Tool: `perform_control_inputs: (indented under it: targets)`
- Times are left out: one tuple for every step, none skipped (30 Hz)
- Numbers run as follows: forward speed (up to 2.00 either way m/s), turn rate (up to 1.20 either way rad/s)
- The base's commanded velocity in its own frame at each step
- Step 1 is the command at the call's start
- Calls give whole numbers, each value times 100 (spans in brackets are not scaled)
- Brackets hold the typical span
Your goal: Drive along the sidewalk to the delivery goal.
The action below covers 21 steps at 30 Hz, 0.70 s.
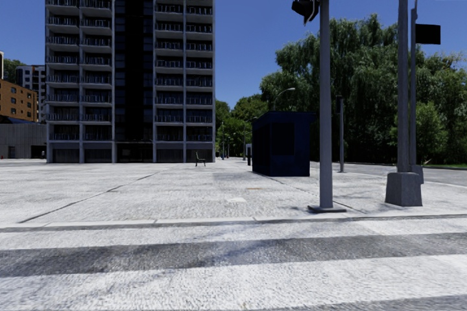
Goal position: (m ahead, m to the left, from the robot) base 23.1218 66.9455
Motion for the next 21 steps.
perform_control_inputs:
  targets:
    - [200, 0]
    - [200, 0]
    - [200, 0]
    - [200, 0]
    - [200, 0]
    - [200, 20]
    - [200, 51]
    - [200, 102]
    - [200, 114]
    - [200, 118]
    - [200, 118]
    - [200, 119]
    - [200, 119]
    - [200, 116]
    - [200, 59]
    - [200, 38]
    - [200, 38]
    - [200, 26]
    - [200, 12]
    - [200, 3]
    - [200, 3]
